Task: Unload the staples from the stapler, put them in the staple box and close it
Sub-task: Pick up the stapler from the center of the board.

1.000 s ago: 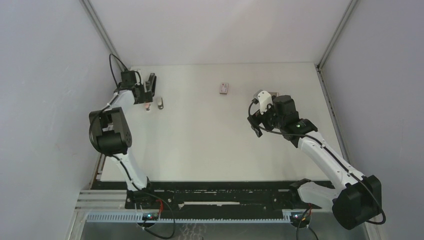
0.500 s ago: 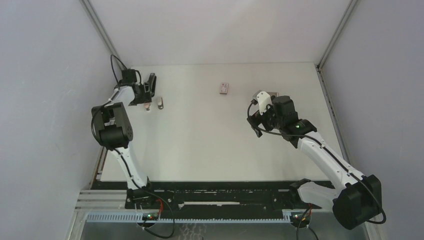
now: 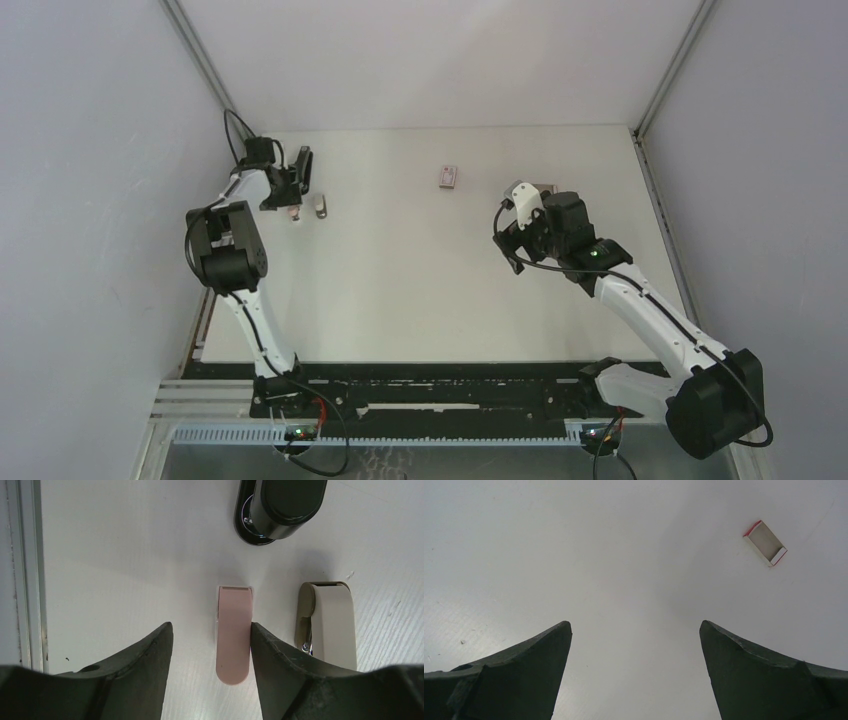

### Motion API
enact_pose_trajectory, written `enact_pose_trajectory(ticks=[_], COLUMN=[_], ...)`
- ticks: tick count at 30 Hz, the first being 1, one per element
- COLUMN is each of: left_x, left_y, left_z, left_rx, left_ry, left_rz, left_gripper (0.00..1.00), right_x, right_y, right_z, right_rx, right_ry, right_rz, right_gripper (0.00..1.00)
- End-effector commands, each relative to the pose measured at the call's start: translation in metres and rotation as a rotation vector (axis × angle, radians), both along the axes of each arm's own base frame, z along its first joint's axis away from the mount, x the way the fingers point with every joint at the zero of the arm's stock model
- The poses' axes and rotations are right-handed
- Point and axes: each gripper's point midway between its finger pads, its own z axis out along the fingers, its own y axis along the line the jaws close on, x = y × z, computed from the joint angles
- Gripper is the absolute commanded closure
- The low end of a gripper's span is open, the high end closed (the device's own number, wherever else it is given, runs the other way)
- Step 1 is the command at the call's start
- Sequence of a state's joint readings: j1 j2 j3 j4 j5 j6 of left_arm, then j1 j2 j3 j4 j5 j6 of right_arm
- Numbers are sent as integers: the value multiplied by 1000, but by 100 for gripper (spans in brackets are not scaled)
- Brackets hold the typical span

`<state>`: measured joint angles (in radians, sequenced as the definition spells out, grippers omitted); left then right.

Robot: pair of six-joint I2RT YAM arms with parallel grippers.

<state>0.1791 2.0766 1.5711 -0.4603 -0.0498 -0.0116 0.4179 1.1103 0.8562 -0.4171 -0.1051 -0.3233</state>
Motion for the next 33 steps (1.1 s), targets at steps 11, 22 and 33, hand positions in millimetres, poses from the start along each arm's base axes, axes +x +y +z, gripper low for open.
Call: enact_pose_trajectory(ticks=[11, 22, 33], left_x=[16, 11, 8], left_y=[0, -10, -13], left_z=[22, 26, 27], left_rx=[28, 31, 52], left_ry=[-57, -50, -37], left_rz=[-2, 17, 30], left_gripper=[48, 51, 65], right_x=[7, 7, 7], right_y=[2, 1, 1], right_z=[9, 10, 12], right_rx=[-4, -6, -6], right_ry=[-56, -60, -65], right_rz=[1, -3, -5], right_gripper=[0, 0, 0])
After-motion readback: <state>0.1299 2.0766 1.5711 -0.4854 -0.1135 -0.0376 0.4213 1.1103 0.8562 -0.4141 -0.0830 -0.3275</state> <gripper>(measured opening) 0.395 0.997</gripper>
